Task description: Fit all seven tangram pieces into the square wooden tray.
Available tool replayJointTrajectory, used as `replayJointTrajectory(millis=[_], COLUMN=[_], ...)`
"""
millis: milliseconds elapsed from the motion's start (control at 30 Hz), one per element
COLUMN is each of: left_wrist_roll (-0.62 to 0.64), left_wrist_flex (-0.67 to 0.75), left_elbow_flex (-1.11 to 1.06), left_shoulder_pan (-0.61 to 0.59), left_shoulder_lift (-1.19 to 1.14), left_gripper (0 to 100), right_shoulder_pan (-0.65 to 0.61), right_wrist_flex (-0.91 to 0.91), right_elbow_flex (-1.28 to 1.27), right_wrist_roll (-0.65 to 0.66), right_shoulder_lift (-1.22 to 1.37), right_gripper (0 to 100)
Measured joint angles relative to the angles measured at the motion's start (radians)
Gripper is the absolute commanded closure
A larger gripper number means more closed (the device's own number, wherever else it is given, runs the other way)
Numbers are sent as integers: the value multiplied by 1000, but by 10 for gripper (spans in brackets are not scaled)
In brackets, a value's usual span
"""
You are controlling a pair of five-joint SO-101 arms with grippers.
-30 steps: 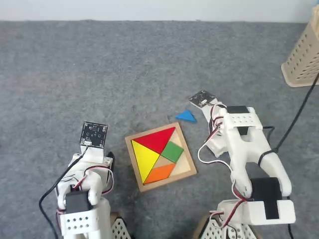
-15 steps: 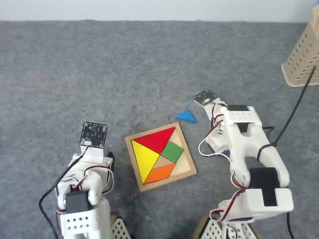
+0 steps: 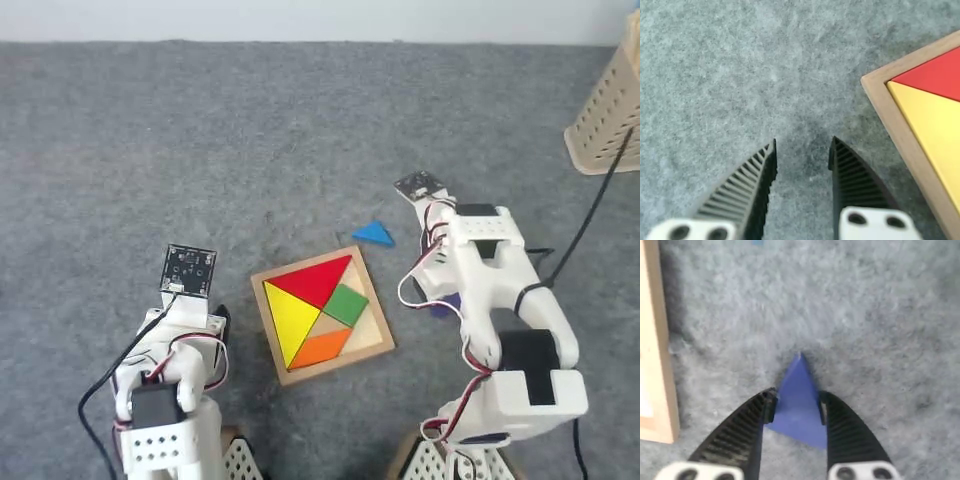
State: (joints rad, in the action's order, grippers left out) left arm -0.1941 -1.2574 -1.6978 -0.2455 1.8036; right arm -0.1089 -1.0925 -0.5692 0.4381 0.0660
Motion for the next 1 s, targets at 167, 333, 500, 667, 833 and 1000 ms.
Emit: replayJointTrajectory(millis=[167,333,500,667,833,1000], left_wrist_roll=[0,0,0,0,0,0], left_wrist_flex=[0,0,0,0,0,0], left_elbow_flex=[0,0,0,0,0,0], left_shoulder_pan=[0,0,0,0,0,0], left_shoulder_lift=[0,0,0,0,0,0], left_gripper=[832,832,832,832,832,832], right_shoulder_pan=[0,-2,-3,-3,-18,-60], right_wrist_flex=[-58,-71,-77,-78,-68,-9], right_elbow_flex=[51,25,-110,-187,-190,-190], right_wrist_roll=[-11,18,114,216,232,233], right_shoulder_lift=[2,-120,-325,-364,-302,-180], right_gripper=[989,970,842,799,793,795])
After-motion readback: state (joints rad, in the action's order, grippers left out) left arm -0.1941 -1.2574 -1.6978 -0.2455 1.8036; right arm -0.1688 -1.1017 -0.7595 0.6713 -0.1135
